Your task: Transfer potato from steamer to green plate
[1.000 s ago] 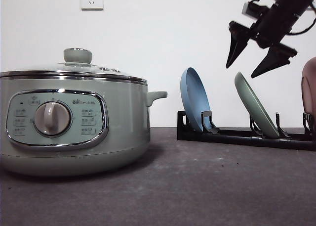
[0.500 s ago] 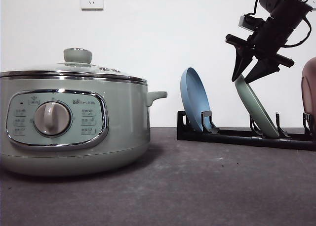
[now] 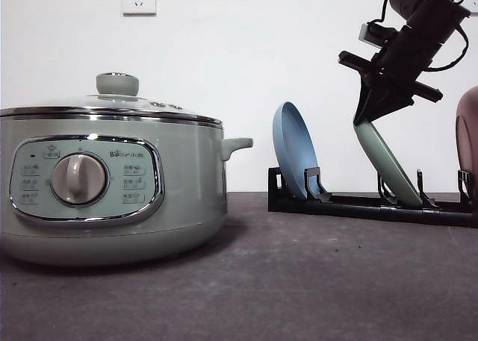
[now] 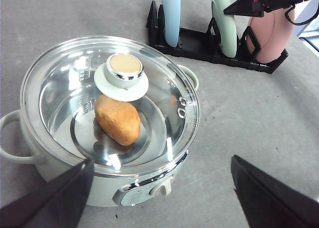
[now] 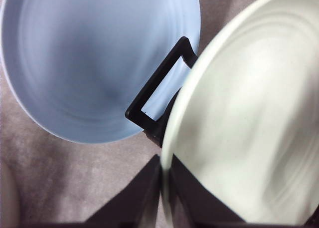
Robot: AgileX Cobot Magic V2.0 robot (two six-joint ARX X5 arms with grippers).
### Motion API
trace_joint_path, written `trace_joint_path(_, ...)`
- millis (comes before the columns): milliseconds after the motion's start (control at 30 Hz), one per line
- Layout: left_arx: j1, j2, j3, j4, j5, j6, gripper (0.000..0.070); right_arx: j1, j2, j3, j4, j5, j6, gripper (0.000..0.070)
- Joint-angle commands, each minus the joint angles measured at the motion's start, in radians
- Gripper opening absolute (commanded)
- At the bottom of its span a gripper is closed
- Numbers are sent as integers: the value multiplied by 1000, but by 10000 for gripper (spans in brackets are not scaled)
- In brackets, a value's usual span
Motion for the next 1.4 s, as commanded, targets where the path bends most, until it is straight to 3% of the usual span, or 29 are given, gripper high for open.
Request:
trace_joint_path(0, -2, 5, 26, 10, 5, 1, 560, 2, 8, 25, 9, 0, 3, 6)
trace_joint_path(367, -2, 5, 26, 11, 5, 1, 560, 8, -143, 31, 14, -4, 3, 6)
trace_joint_path(533, -2, 5, 26, 11, 5, 1, 560, 16, -237, 31, -1, -49, 3, 6)
trace_joint_path(900, -2, 5, 26, 12, 5, 1, 560, 116, -446, 31, -170, -43, -49, 5)
trace_joint_path(1200, -2, 5, 26, 11, 5, 1, 560, 267, -541, 27, -488, 99, -189, 4)
trace_joint_path(1367, -2, 5, 26, 12, 5, 1, 560, 398, -563, -10, -587, 197, -210, 4)
